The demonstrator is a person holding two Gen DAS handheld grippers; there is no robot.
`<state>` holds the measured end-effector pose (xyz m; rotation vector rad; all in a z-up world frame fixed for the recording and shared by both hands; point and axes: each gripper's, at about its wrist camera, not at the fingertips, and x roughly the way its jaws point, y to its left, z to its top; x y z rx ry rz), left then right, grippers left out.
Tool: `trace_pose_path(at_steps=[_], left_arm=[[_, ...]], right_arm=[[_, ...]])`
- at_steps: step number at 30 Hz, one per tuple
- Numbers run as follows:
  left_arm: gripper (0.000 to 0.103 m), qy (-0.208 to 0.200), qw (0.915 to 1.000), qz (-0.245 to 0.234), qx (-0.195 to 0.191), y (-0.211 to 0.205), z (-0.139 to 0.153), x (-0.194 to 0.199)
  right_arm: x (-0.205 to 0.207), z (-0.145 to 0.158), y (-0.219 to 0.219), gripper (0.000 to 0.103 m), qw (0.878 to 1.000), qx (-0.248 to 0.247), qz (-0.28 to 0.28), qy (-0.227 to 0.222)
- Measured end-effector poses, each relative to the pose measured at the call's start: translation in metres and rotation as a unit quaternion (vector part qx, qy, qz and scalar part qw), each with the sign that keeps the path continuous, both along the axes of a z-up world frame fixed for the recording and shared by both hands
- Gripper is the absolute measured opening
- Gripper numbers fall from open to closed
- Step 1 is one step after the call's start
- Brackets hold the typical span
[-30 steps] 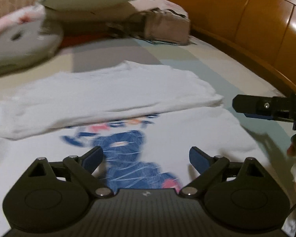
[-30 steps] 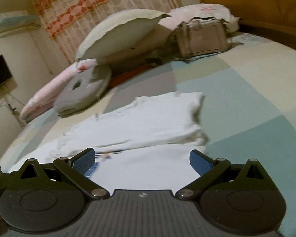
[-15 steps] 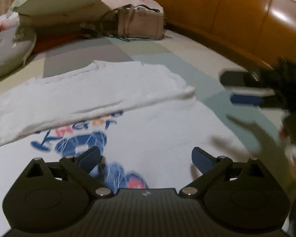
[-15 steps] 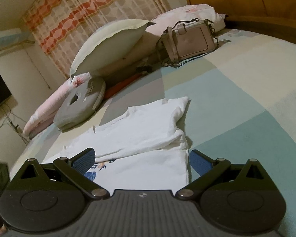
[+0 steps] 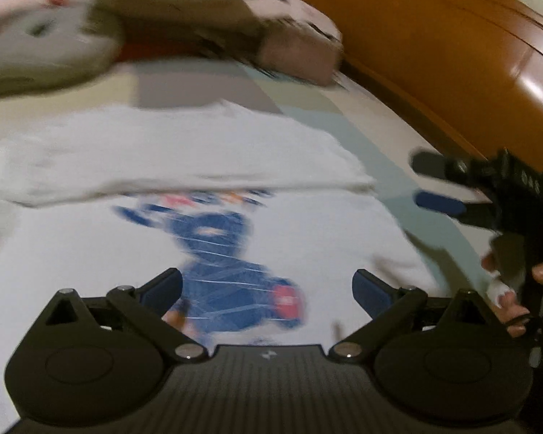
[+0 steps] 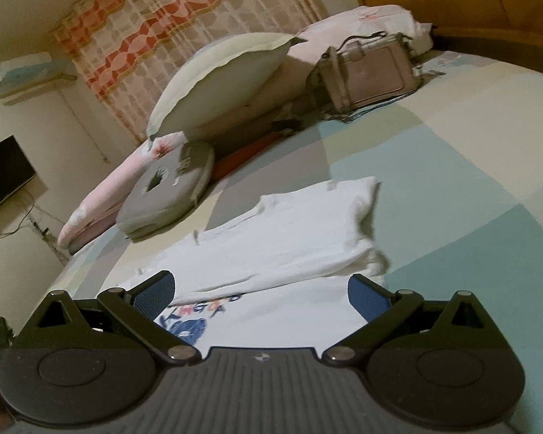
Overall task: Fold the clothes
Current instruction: 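Move the open left gripper across the sweatshirt to the other sleeve, then move the open left gripper across the sweatshirt to the other sleeve cuff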
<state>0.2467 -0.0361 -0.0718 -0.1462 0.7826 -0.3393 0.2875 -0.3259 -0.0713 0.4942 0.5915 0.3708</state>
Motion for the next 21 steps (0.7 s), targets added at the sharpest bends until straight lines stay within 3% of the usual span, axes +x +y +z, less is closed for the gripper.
trace_pose_path(at_steps=[5,10,17,21], left_arm=[[0.100,-0.037,0.9956,0.079,0.034,0.060,0.012,-0.020],[0.100,-0.043,0.9838,0.161,0.067,0.124,0.013,-0.034],[0.100,-0.031,0.9616,0.269,0.043,0.208,-0.012,-0.045],[0.100,-0.029,0.9502,0.309,0.032,0.246,-0.028,-0.048]], right_arm=[[0.005,0.002,0.032,0.103,0.999,-0.015,0.038,0.005],[-0.004,0.007,0.074,0.103,0.994,-0.068,0.090,0.010],[-0.040,0.012,0.135,0.103,0.976,-0.144,0.163,-0.023],[-0.052,0.009,0.153,0.103,0.967,-0.154,0.202,-0.021]])
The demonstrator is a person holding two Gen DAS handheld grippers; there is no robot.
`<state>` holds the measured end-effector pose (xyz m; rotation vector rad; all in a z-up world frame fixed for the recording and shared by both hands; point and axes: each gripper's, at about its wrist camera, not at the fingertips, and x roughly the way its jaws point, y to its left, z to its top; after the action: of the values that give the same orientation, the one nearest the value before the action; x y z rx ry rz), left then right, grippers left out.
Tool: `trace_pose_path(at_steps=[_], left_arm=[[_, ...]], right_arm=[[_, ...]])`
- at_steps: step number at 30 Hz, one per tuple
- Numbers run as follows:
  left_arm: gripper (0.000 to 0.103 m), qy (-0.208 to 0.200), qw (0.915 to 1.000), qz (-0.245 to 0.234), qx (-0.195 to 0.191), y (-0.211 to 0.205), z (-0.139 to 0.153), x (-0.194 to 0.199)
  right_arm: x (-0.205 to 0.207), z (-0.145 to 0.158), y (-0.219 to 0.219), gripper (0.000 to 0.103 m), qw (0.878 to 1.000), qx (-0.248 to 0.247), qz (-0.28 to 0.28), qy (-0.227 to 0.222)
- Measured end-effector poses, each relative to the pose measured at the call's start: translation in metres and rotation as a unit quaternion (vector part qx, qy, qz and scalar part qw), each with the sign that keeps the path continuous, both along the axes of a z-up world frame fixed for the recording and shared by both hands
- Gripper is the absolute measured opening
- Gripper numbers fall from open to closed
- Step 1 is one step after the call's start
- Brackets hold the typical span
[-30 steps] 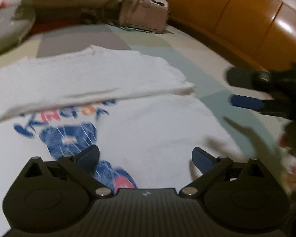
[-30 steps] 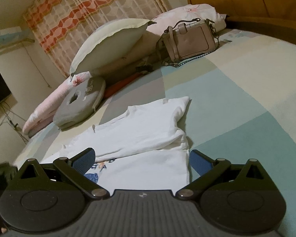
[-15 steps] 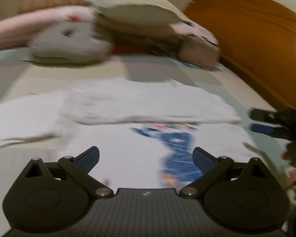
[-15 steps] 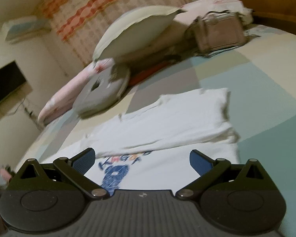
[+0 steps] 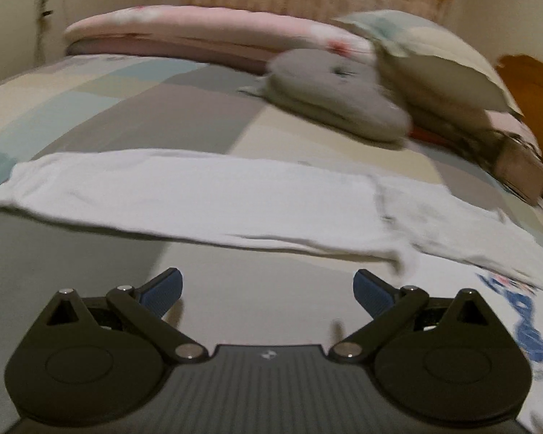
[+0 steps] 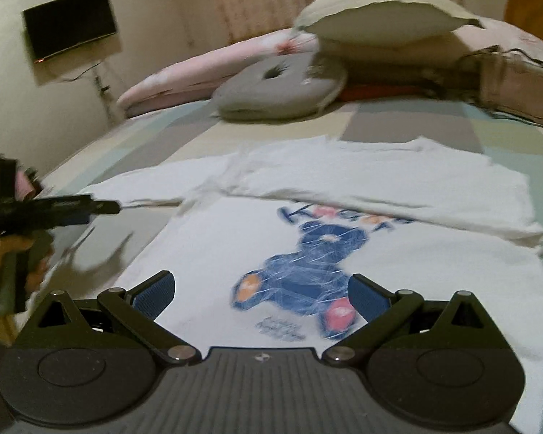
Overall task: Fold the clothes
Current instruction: 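Move the open left gripper across the sweatshirt to the other sleeve cuff, then lower the left gripper onto the sleeve cuff and close it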
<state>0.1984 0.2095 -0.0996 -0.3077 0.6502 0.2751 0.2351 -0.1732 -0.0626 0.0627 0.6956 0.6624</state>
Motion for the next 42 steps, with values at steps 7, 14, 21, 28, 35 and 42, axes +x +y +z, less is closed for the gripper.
trace_pose_path(at_steps=[7,14,21,28,35,42], left_arm=[[0.101,-0.030,0.9988,0.030,-0.023,0.051,-0.018,-0.002],[0.102,-0.071,0.9952,0.046,-0.048,0.090,-0.024,0.008],[0.102,-0.094,0.9901,0.082,-0.063,0.118,-0.026,0.021],[0.102,-0.120,0.9817,0.123,-0.081,0.141,-0.030,0.041],[0.102,-0.137,0.9775,0.128,-0.096,0.142,-0.014,0.044],[0.102,-0.148,0.9809,0.100,-0.077,0.124,0.015,0.052]], right_arm=[[0.001,-0.001,-0.001,0.103,1.000,0.018,0.007,0.009],[0.010,-0.008,-0.006,0.103,0.998,0.055,0.007,0.040],[0.010,-0.008,-0.007,0.103,0.998,0.058,0.002,0.038],[0.011,-0.008,-0.007,0.103,0.998,0.055,0.001,0.039],[0.007,-0.006,-0.005,0.103,0.998,0.049,0.007,0.030],[0.003,-0.002,-0.003,0.103,0.999,0.045,0.015,0.023]])
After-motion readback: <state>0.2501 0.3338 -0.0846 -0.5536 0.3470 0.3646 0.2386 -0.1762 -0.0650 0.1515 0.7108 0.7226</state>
